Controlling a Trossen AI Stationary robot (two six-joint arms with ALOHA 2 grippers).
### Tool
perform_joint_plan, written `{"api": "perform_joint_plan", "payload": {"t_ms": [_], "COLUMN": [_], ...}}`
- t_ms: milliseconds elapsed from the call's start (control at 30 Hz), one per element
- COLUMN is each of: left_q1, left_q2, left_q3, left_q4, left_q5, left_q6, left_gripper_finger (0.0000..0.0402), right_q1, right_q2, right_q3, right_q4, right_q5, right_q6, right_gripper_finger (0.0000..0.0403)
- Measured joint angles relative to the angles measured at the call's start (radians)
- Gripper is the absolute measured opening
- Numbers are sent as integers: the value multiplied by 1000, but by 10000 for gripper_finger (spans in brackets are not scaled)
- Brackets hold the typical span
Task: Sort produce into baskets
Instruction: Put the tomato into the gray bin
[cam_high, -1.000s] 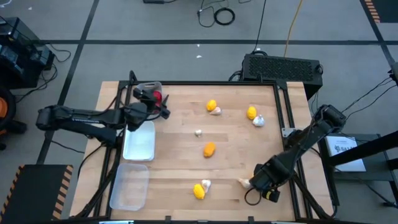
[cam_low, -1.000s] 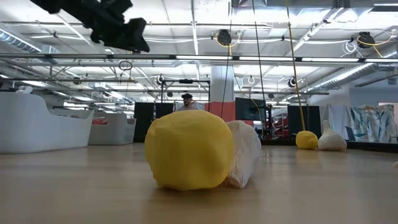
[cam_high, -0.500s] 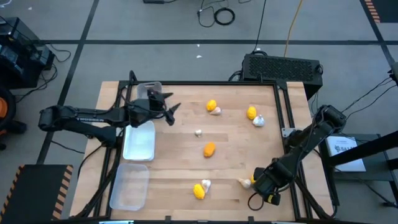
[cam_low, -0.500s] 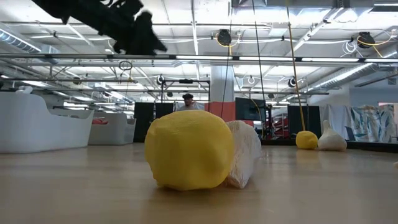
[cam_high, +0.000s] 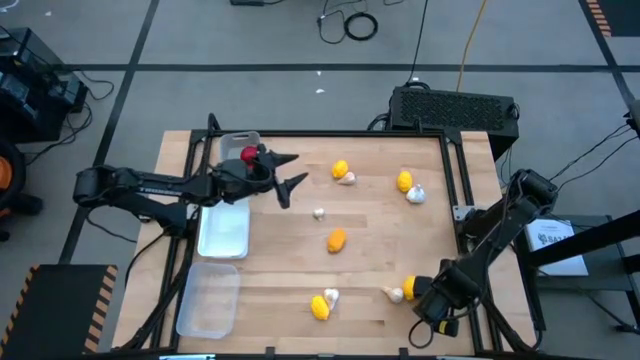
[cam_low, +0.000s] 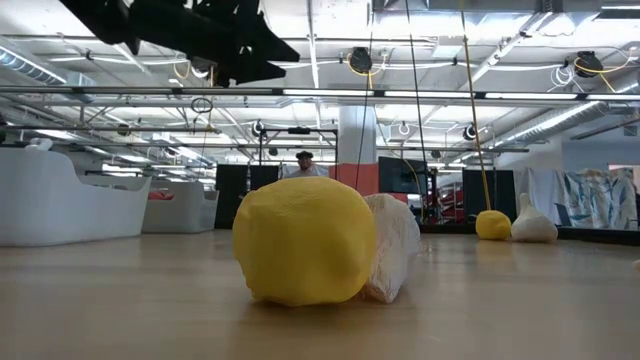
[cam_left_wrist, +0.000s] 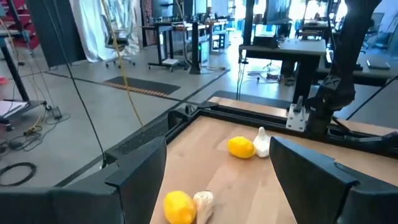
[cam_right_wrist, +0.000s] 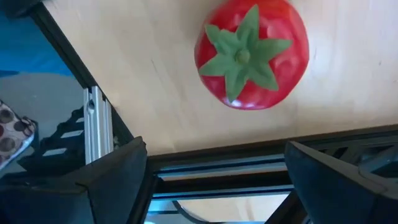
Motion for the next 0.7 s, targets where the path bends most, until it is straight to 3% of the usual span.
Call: {"api": "perform_joint_plan", "payload": {"t_ms": [700], "left_q1": [-1], "left_q2": [44], "left_q3": [0], "left_q4": [-43], "left_q5": [19], "left_q6": [55], "left_gripper_finger": [293], "right_q1": [11], "right_q2": [0], "right_q3": [0], "right_q4": [3], "right_q5": [109], "right_q6": [-44], "right_gripper_finger": [368]}}
